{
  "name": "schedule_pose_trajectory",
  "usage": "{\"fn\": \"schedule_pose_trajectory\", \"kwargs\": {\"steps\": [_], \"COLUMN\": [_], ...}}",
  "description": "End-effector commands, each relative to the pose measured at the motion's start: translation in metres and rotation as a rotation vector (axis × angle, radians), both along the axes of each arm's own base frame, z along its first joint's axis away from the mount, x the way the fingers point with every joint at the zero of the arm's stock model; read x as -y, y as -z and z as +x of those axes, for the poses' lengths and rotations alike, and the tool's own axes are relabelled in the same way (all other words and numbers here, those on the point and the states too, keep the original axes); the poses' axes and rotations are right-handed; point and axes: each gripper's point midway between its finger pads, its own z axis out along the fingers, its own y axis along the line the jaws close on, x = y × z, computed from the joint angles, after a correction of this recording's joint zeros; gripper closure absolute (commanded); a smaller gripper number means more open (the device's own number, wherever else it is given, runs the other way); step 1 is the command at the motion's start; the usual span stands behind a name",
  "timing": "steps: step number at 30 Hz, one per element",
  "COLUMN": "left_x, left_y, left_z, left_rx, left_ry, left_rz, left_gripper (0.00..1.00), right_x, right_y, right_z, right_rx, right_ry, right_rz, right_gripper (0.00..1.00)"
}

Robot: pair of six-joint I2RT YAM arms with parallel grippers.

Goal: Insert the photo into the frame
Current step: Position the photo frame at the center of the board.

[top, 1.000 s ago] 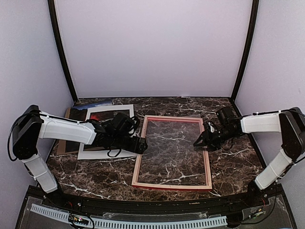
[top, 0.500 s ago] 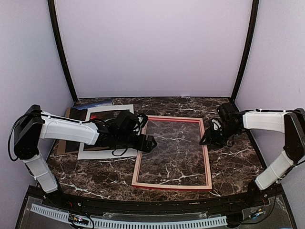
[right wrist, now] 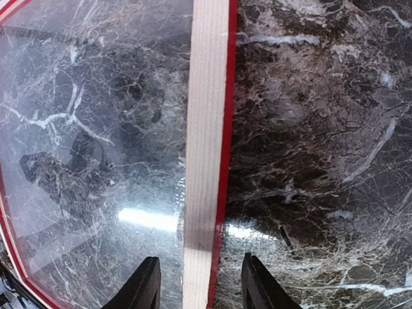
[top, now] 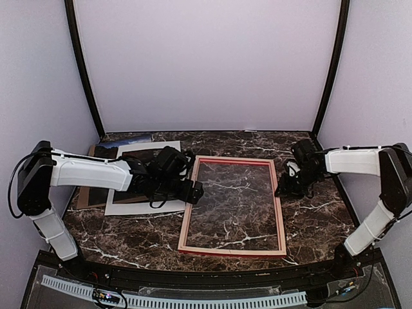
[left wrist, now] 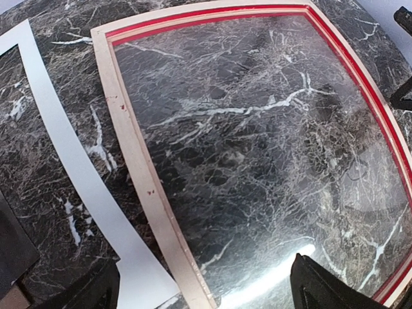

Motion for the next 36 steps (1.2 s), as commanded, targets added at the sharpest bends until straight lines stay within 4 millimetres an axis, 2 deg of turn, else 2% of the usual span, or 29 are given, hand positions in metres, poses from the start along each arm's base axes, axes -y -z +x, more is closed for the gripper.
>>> {"fn": "schedule_pose_trajectory", "kwargs": {"steps": [1,8,13,15,19,24,32,36], "left_x": [-0.023,-0.056,-0.076,-0.082,-0.094,-0.120,-0.166,-0.195], "left_y": [-0.026,-0.034,-0.029,-0.027,-0.021,-0.018,-0.013,-0.008], "left_z": [0.008,0.020,0.024,0.025,0.027,0.032,0.035,0.038], "left_rx": [0.037,0.033,0.002,-0.014,-0.052,-0.076,-0.117,-0.153], "left_ry": [-0.045,-0.115,-0.151,-0.160,-0.183,-0.239,-0.326,-0.385], "left_rz": [0.025,0.005,-0.008,-0.022,-0.025,-0.008,-0.003,0.001], "left_gripper": [0.05,0.04,0.05,0.05,0.04,0.04,0.02,0.01], "right_x": [-0.001,-0.003,-0.003,-0.001,0.008,0.028,0.058,0.058], "right_y": [0.007,0.019,0.024,0.027,0.030,0.035,0.029,0.011], "right_z": [0.006,0.005,0.006,0.006,0.008,0.013,0.044,0.063], "right_rx": [0.013,-0.004,-0.008,-0.012,-0.014,-0.024,0.008,0.066], "right_ry": [-0.020,-0.047,-0.068,-0.073,-0.081,-0.082,-0.016,0.021], "right_rz": [-0.014,-0.023,-0.040,-0.055,-0.118,-0.224,-0.372,-0.366], "right_gripper": [0.57,0.60,0.62,0.66,0.74,0.80,0.79,0.65]}}
